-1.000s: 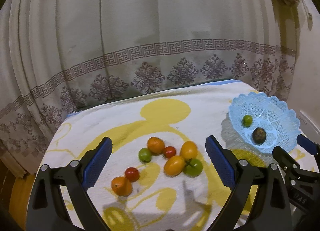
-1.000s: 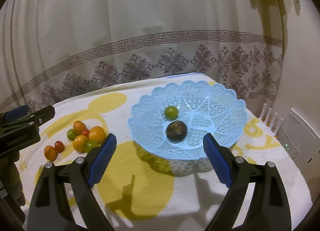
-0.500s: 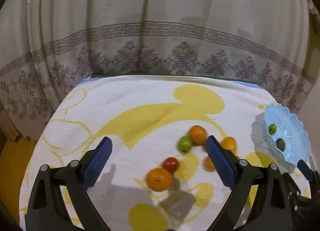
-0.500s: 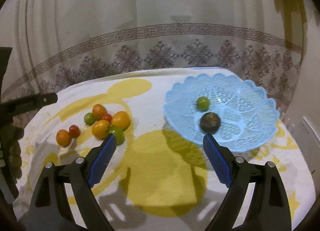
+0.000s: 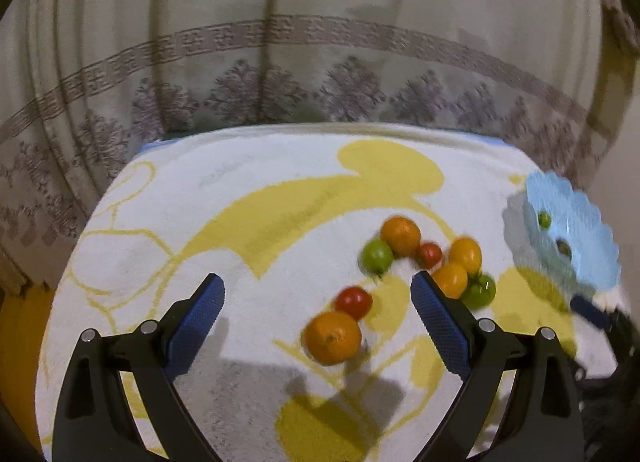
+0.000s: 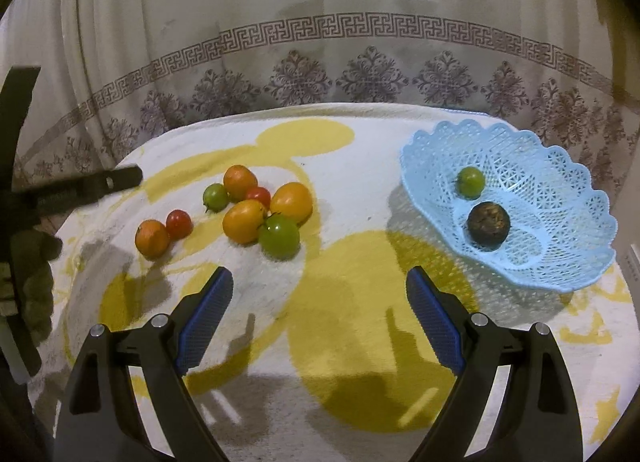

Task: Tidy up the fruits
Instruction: 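Grasp the large tangerine with the left tool while the right tool grasps a green tomato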

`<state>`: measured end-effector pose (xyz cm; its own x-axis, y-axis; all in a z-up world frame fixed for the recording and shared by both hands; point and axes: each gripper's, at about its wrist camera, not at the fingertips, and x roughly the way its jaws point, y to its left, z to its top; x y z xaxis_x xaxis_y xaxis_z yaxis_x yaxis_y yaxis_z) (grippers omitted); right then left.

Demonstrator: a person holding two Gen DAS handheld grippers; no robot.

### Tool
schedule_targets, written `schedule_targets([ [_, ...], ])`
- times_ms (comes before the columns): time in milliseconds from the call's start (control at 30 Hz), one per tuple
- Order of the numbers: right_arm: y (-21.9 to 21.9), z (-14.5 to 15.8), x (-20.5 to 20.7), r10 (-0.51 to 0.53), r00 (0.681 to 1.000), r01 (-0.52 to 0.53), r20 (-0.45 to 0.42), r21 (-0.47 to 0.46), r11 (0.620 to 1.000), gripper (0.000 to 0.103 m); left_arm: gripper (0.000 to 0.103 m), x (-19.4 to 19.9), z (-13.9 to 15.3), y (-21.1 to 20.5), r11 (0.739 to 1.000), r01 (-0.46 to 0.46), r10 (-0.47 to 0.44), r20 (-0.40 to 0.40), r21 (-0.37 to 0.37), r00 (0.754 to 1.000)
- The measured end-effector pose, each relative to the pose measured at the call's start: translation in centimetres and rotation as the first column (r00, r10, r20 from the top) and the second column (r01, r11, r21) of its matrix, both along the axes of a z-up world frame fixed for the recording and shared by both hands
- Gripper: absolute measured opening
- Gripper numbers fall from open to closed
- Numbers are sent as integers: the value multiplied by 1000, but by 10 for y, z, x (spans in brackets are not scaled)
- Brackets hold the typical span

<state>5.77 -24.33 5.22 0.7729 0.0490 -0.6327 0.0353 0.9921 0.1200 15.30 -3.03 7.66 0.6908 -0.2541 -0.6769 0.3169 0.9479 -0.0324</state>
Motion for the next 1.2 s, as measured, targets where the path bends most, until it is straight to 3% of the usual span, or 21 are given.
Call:
schedule_targets([
  [200,1,-2,6,9,1000,-9,-21,13,1000,90,75,4,-32,1,1000,19,-18,-76,9,997],
  [367,6,-2,10,28,999,-28,-21,-3,1000,90,68,8,-42,3,999,29,-30,-109,-14,994],
  [633,11,-4,29,69,997,-69,-35,-1,998,90,42,8,-52,0,999,38,-42,-137,-29,990],
  [733,11,-7,41,86,995,-86,-55,10,996,88,39,8,-50,1,999,35,-41,-136,-42,990],
  [1000,16,-20,70,125,985,-123,-116,27,992,61,39,2,-35,4,998,32,-38,-100,-59,994],
  [1200,14,-31,86,141,978,-131,-156,75,989,46,39,-1,-27,5,997,28,-33,-82,-67,996],
])
